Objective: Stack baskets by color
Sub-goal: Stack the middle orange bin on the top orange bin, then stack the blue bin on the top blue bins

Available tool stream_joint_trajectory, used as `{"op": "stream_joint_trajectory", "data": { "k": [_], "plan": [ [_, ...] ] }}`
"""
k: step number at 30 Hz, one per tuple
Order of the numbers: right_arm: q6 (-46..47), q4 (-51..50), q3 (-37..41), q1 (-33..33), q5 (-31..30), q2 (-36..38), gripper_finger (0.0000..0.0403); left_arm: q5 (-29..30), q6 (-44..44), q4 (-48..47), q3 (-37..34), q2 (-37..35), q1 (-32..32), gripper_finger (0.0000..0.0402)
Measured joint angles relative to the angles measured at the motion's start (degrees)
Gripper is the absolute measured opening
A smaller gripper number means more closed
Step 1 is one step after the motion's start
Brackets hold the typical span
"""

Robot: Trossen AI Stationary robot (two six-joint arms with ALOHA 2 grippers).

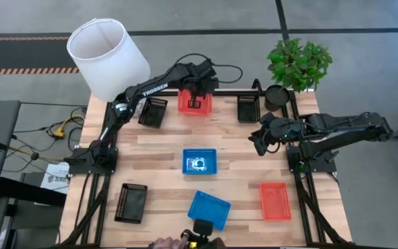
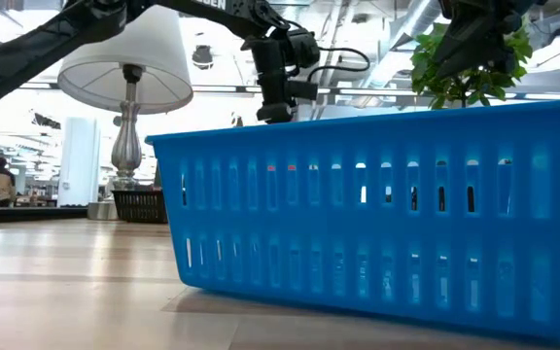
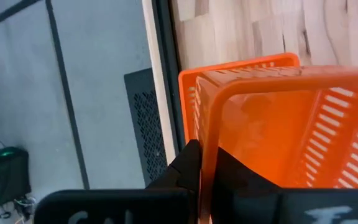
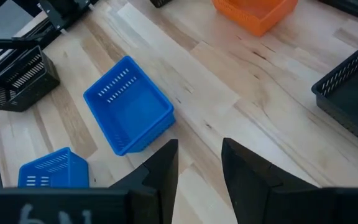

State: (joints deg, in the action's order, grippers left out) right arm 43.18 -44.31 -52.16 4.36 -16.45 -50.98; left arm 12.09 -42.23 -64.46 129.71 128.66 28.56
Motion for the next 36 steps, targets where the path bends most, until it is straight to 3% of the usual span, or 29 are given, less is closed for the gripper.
{"op": "stream_joint_trajectory", "data": {
  "k": [20,36],
  "plan": [
    [-1.5,0.1,0.0,0.0,0.0,0.0,0.0136,-4.1,1.4,1.4,-0.7,0.9,2.5,0.0004],
    [-1.2,0.3,0.0,0.1,0.1,0.0,0.0136,2.3,3.0,2.5,-0.7,0.8,2.6,0.0107]
  ]
}}
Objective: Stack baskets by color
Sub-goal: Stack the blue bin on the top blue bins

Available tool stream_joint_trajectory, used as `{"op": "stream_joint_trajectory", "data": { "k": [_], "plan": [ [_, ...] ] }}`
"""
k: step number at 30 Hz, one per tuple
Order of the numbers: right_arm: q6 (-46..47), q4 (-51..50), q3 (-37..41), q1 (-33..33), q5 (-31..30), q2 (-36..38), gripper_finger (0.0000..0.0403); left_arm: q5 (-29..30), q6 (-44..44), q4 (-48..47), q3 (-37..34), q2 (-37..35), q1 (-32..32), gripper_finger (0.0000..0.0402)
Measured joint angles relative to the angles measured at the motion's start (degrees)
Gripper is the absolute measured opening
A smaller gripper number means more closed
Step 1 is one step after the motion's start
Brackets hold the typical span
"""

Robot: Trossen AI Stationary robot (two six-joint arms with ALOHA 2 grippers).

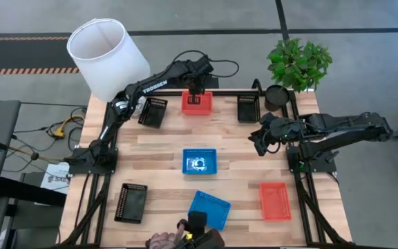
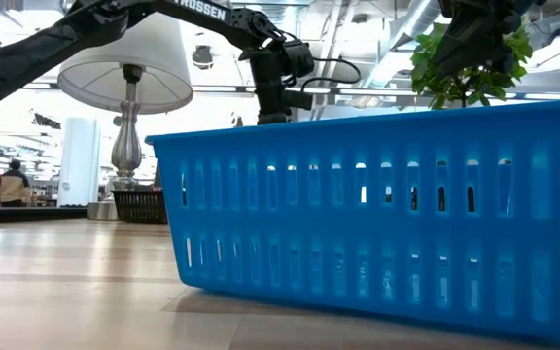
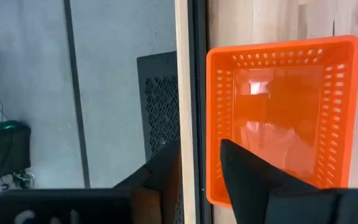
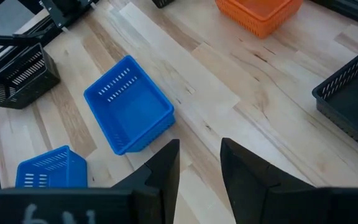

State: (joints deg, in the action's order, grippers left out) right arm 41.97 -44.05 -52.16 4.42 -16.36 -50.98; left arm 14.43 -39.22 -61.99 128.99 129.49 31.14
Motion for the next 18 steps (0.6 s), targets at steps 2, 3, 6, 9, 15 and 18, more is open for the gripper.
{"op": "stream_joint_trajectory", "data": {
  "k": [2,3,6,9,15,18],
  "plan": [
    [0.0,0.0,0.0,0.0,0.0,0.0,0.0136,-0.6,1.0,-0.4,0.4,0.0,0.0,0.0116],
    [0.0,0.0,0.0,0.0,0.0,0.0,0.0136,-1.6,1.8,-0.8,1.1,0.0,0.0,0.0119],
    [0.1,0.0,0.0,0.0,0.0,0.0,0.0136,-5.9,4.6,-2.5,4.1,0.0,0.0,0.0123],
    [0.7,0.0,0.0,0.0,0.2,0.0,0.0136,-9.7,7.3,-3.5,5.3,-1.4,0.0,0.0123],
    [0.7,0.0,0.0,0.3,2.4,0.0,0.0136,-11.0,10.7,-6.6,4.6,-8.2,-1.4,0.0114],
    [0.7,0.0,0.0,1.1,4.5,0.0,0.0136,-13.3,12.6,-7.9,4.6,-12.3,-2.8,0.0104]
  ]
}}
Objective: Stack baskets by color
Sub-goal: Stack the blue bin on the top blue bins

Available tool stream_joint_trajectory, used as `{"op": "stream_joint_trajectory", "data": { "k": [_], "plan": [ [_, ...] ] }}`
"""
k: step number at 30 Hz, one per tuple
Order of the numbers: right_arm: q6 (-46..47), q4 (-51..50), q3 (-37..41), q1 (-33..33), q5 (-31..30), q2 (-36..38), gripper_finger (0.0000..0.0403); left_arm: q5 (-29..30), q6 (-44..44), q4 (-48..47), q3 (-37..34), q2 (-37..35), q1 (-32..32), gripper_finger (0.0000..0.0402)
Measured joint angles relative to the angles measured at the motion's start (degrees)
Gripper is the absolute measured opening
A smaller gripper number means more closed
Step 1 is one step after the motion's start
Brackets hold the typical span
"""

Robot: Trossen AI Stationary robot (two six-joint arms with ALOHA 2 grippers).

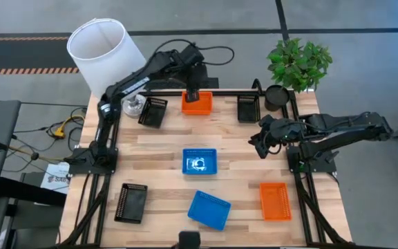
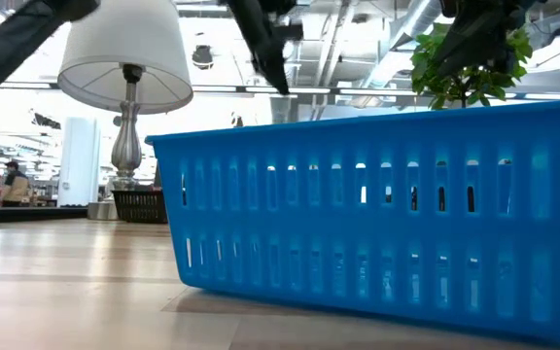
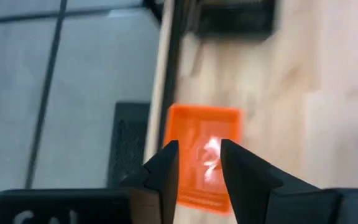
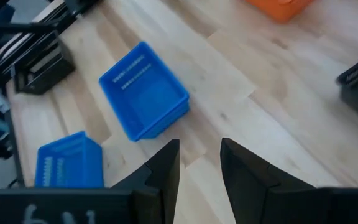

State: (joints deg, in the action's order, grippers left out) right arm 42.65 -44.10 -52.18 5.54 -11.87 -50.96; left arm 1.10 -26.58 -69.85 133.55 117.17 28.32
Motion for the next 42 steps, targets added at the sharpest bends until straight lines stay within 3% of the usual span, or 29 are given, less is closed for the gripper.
{"op": "stream_joint_trajectory", "data": {
  "k": [5,9,14,22,29,34,39,42],
  "plan": [
    [0.3,0.0,0.0,2.9,0.2,0.0,0.0136,-8.4,4.2,-3.2,-0.4,-6.3,-2.3,0.0085],
    [1.1,0.5,0.0,6.0,0.9,-1.0,0.0144,-10.5,7.4,-5.6,-6.9,-13.2,-4.6,0.0063],
    [3.5,0.4,0.0,10.9,2.1,-4.0,0.0161,-9.2,13.1,-0.9,-25.2,-26.7,-10.0,0.0031],
    [6.7,1.2,-0.3,18.0,8.2,-12.1,0.0200,-8.8,26.6,21.4,-60.2,-50.3,-20.5,0.0005],
    [8.1,1.4,-3.1,20.5,10.9,-18.7,0.0223,-9.6,33.6,31.2,-79.1,-64.6,-27.2,0.0005],
    [6.5,4.3,-4.5,19.7,10.7,-23.4,0.0224,-12.1,38.3,35.4,-87.8,-68.6,-31.2,0.0031],
    [5.2,11.9,-5.7,19.5,10.7,-28.9,0.0225,-15.2,40.3,36.8,-91.8,-68.1,-34.3,0.0097],
    [5.7,15.9,-7.2,19.4,10.6,-33.2,0.0225,-14.1,40.3,35.5,-91.9,-67.2,-35.6,0.0139]
  ]
}}
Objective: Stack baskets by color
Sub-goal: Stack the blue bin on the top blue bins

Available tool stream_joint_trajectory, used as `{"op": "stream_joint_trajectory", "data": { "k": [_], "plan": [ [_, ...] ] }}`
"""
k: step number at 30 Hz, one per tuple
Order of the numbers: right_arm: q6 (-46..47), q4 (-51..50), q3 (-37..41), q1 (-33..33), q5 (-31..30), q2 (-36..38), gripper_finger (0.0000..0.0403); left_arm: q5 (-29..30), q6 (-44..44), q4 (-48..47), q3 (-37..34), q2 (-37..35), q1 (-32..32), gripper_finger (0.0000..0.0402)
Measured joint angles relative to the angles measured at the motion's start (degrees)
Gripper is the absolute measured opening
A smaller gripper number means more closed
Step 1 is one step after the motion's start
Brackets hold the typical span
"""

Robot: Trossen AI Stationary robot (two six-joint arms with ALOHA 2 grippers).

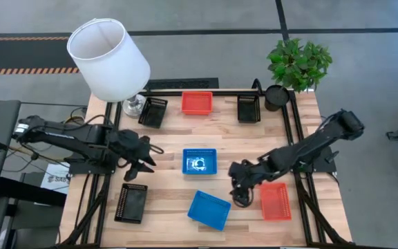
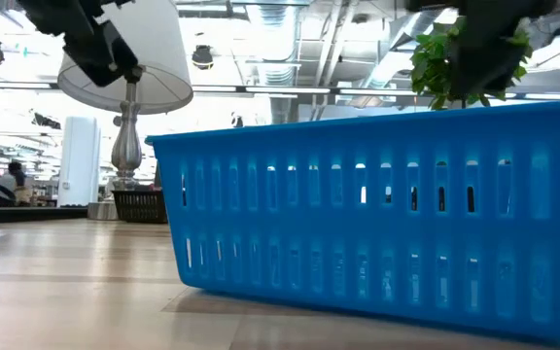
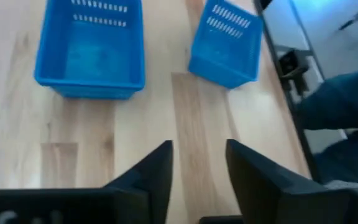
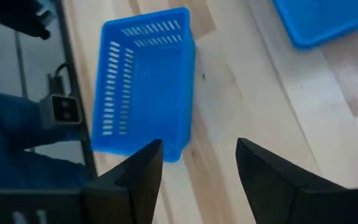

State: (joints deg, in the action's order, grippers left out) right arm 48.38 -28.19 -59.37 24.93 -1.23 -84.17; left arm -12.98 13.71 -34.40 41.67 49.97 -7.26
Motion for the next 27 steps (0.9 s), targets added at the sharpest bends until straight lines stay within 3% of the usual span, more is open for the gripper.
{"op": "stream_joint_trajectory", "data": {
  "k": [5,10,27],
  "plan": [
    [-0.2,1.2,-5.5,-0.2,0.0,-8.5,0.0220,3.2,-0.9,-2.7,0.0,0.9,-1.4,0.0193],
    [2.1,-0.3,-11.5,-0.4,-0.2,-15.2,0.0213,3.0,-4.1,-9.6,0.0,0.7,-3.1,0.0219],
    [5.6,-4.6,-19.7,-0.2,-1.7,-28.7,0.0208,6.5,-7.4,-12.2,0.0,0.5,-8.0,0.0221]
  ]
}}
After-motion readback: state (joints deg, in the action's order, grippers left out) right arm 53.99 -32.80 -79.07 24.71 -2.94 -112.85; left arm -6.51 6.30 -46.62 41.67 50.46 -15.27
